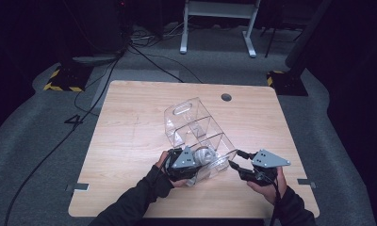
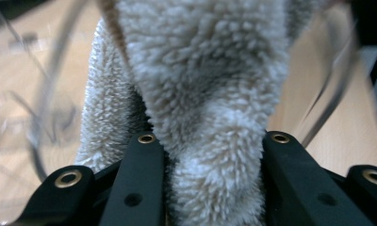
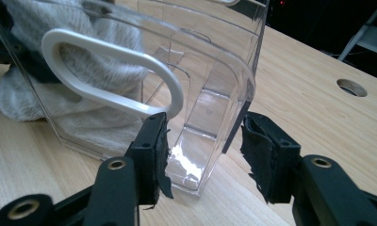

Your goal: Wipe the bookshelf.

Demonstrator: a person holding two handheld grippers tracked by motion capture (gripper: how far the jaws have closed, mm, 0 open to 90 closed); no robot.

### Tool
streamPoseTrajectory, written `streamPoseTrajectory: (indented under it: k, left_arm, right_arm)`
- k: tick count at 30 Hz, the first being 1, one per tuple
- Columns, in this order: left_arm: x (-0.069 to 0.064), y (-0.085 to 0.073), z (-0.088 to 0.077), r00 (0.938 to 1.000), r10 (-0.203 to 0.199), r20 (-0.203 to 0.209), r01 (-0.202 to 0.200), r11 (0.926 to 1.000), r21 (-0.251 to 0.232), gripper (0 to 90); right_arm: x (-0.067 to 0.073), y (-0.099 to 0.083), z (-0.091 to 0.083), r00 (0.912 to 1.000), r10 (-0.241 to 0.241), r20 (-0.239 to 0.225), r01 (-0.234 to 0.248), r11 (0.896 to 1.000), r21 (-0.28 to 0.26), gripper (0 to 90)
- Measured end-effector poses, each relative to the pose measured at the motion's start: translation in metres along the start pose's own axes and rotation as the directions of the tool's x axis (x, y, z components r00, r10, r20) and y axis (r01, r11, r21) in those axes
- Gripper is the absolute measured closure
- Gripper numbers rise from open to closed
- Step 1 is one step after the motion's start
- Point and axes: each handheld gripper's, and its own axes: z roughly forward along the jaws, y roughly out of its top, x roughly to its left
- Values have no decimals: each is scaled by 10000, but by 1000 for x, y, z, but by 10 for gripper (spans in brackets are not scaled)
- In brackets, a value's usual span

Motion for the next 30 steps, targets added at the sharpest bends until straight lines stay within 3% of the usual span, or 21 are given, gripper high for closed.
streamPoseTrajectory:
  k: [5,8,16,18,24,27,30]
  left_arm:
    - [-1,-25,-1,9989,-91,463,48,9959,907,716]
    - [-3,-31,-8,9981,-141,596,84,9955,940,715]
    - [-1,-6,-15,9979,371,527,-377,9992,111,714]
    - [1,2,-14,9967,594,545,-594,9982,-12,713]
    - [5,24,-7,9951,712,692,-659,9950,-755,714]
    - [4,30,-3,9956,711,610,-654,9937,-905,714]
    - [2,28,3,9960,688,572,-645,9952,-730,715]
  right_arm:
    - [-2,-1,-2,9999,99,42,-99,9999,-70,513]
    - [-2,0,-3,10000,-49,84,50,9999,-133,500]
    - [-4,6,0,9994,-301,-186,293,9987,-426,490]
    - [-5,7,0,9994,-307,-151,300,9986,-438,483]
    - [-7,7,0,9993,-335,-152,329,9986,-411,484]
    - [-7,6,0,9994,-300,-157,294,9989,-375,482]
    - [-7,5,1,9995,-278,-153,272,9989,-388,471]
